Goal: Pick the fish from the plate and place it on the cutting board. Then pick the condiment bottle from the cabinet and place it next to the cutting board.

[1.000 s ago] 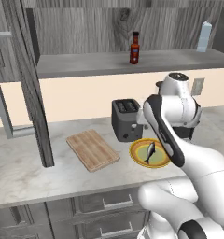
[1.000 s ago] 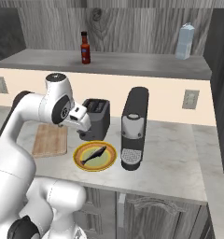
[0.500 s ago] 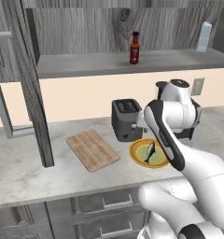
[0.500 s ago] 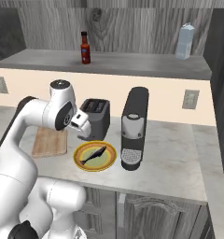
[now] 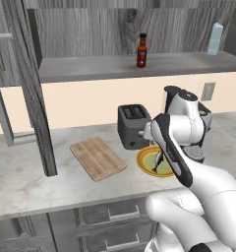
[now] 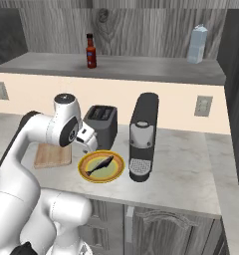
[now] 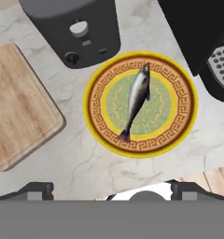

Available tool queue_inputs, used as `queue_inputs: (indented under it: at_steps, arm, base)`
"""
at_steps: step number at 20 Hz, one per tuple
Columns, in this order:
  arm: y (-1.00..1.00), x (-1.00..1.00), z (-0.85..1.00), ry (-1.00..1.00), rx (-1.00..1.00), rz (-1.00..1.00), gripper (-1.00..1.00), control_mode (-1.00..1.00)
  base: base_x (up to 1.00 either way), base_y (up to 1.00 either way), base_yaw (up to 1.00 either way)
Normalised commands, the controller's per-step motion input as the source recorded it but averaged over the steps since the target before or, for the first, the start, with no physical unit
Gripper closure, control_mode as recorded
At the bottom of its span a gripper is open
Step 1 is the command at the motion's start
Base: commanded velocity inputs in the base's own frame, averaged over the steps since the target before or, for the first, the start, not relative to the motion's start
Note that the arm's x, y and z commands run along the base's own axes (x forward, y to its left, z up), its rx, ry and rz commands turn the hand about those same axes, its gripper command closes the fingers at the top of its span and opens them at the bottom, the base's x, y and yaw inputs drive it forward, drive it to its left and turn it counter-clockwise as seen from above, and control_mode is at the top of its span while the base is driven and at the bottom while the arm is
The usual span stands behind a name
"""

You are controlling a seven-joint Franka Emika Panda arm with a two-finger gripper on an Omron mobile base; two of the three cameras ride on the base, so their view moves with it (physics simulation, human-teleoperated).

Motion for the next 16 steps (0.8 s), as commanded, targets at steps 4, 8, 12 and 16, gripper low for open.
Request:
queue_inputs:
  at_steps: [4, 8, 12, 16]
  arm:
    - [0.0, 0.0, -0.24, -0.01, 0.0, -0.03, -1.0, -1.0]
    - [0.0, 0.0, -0.17, 0.0, 0.0, -0.03, -1.0, -1.0]
    - [0.0, 0.0, -0.13, 0.0, 0.0, -0.02, -1.0, -1.0]
    - [0.0, 0.0, -0.11, 0.0, 0.0, -0.02, -1.0, -1.0]
  base:
    - [0.0, 0.0, 0.0]
    - [0.0, 0.0, 0.0]
    - [0.0, 0.0, 0.0]
    - [0.0, 0.0, 0.0]
